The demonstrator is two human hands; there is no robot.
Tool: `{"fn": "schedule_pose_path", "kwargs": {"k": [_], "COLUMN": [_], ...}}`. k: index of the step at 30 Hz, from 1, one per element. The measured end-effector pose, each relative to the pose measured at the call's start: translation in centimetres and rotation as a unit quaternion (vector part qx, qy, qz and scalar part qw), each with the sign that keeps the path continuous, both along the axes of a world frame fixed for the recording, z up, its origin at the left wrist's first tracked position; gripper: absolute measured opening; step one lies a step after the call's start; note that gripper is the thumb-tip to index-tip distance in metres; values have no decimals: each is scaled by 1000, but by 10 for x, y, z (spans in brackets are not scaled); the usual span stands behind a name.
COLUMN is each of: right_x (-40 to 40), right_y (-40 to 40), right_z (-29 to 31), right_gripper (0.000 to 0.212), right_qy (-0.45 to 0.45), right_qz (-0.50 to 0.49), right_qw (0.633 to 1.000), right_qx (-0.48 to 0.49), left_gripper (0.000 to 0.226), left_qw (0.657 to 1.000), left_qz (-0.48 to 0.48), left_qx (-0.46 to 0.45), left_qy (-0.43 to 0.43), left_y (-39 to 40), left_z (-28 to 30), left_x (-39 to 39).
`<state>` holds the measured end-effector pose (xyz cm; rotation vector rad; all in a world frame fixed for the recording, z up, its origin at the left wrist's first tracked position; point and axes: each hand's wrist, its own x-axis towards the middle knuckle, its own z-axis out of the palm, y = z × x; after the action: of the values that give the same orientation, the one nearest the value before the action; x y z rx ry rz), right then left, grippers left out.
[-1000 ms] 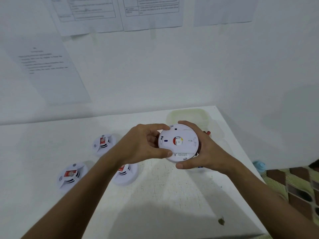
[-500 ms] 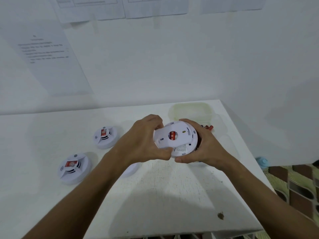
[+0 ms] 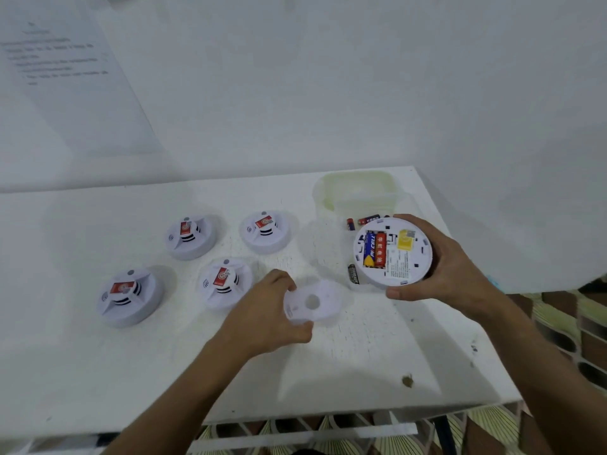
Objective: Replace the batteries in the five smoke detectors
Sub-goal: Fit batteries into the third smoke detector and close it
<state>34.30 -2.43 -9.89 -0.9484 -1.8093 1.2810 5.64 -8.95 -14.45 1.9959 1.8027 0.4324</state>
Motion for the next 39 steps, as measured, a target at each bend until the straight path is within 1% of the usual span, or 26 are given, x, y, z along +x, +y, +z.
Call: {"fn": "schedule_pose_path", "kwargs": {"k": [3, 7, 9, 13, 14, 16, 20, 22, 25, 29, 33, 39], "right_x": [1, -1, -3, -11, -13, -18, -24, -24, -25, -27, -29, -28], "right_y": [-3, -7, -8, -10, -10, -10, -10, -10, -11, -12, -12, -9], "right_z": [-2, -6, -9, -10, -9, -7, -4, -3, -4, -5, -5, -6], "right_gripper": [91, 95, 94, 97, 97, 98, 100, 100, 98, 96, 93, 91], "right_qy": [-6, -21, -25, -26, -25, -23, -27, -28, -38, -42, -38, -28], "right_qz": [9, 16, 17, 22, 25, 30, 36, 34, 26, 21, 25, 31], "right_qw": [1000, 1000, 999, 999, 999, 999, 999, 999, 999, 999, 999, 999], "right_qx": [-11, -15, -18, -18, -18, -15, -3, 0, 12, 20, 26, 16], "left_gripper": [56, 58, 59, 50, 51, 53, 50, 49, 55, 62, 66, 70], "left_qw": [999, 998, 999, 995, 992, 990, 990, 991, 991, 990, 986, 980], "left_qz": [-4, -8, -3, -20, -34, -68, -123, -125, -130, -137, -154, -177], "left_qx": [-37, -49, -36, 70, 81, 69, 22, 5, -7, -36, -37, -7], "left_qy": [25, 35, 16, -72, -88, -98, -60, -50, -23, -17, 43, 89], "left_y": [1, 1, 2, 7, 9, 15, 26, 28, 30, 32, 33, 30], "left_z": [-12, -17, -9, 37, 50, 72, 94, 98, 100, 104, 106, 107], "left_x": [0, -2, -1, 11, 15, 23, 32, 34, 37, 38, 41, 44]}}
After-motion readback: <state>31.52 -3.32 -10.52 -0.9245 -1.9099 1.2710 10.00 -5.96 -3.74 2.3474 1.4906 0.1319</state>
